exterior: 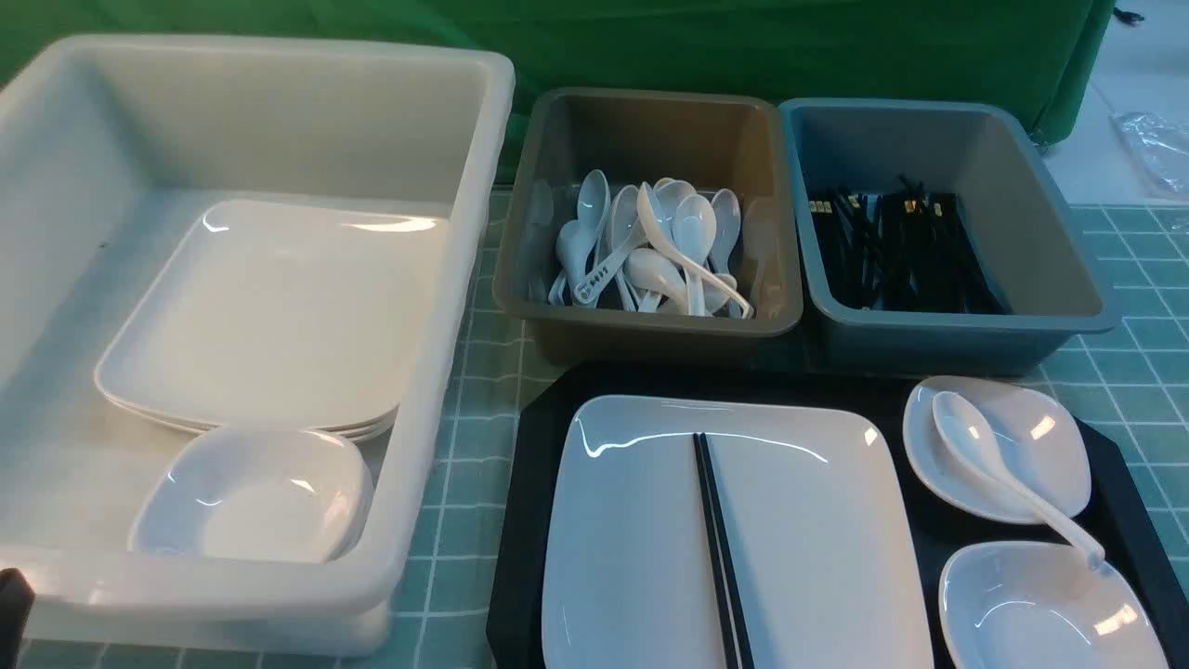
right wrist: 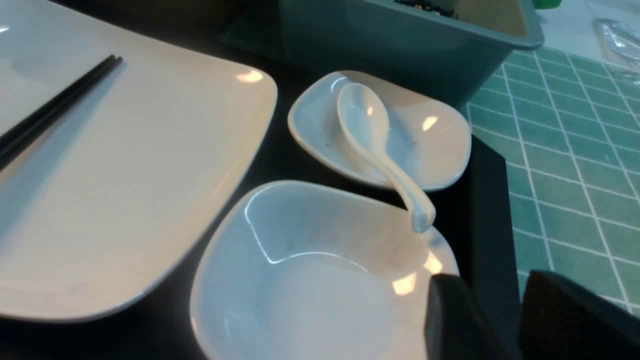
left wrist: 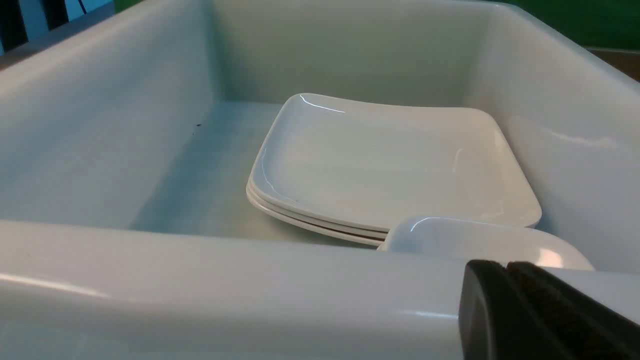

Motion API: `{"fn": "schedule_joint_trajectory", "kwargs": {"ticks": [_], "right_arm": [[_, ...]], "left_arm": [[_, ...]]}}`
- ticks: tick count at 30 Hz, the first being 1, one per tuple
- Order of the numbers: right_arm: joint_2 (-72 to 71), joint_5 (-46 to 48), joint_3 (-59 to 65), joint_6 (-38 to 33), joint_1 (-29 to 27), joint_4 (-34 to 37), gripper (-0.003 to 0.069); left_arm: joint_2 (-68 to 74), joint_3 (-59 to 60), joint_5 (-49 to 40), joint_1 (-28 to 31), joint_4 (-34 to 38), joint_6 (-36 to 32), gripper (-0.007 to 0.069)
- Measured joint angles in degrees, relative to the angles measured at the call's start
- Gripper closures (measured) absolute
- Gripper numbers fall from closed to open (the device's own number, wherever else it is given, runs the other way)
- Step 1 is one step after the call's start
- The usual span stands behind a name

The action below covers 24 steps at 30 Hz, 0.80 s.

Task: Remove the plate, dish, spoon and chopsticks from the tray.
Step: Use the right arm to grab a pair of chopsticks from the plate

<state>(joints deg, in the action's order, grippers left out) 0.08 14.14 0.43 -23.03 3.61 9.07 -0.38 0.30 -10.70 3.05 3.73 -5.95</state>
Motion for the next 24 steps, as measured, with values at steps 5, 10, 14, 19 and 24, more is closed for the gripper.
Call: {"fn": "schedule_joint_trajectory", "kwargs": {"ticks": [5, 10, 14, 19, 24], "right_arm": [[0.0, 0.0, 0.0, 0.0, 0.0, 0.0, 0.0417], [0.0, 0.0, 0.0, 0.0, 0.0, 0.0, 0.0417], [0.0, 0.0, 0.0, 0.0, 0.0, 0.0, 0.0417], [0.0, 0.0, 0.0, 0.0, 0.0, 0.0, 0.0417], [0.0, 0.0, 0.0, 0.0, 0.0, 0.0, 0.0417]], "left_arm": [[0.0, 0.0, 0.0, 0.0, 0.0, 0.0, 0.0607], [0.0, 0.0, 0.0, 0.0, 0.0, 0.0, 0.0607], [0.0, 0.0, 0.0, 0.0, -0.46, 0.0, 0.0607], [0.0, 0.07, 1.58, 0.0, 2.28, 0.0, 0.0607], [0.0, 0.1, 12.57, 0.0, 22.41, 6.93, 0.0607]]}}
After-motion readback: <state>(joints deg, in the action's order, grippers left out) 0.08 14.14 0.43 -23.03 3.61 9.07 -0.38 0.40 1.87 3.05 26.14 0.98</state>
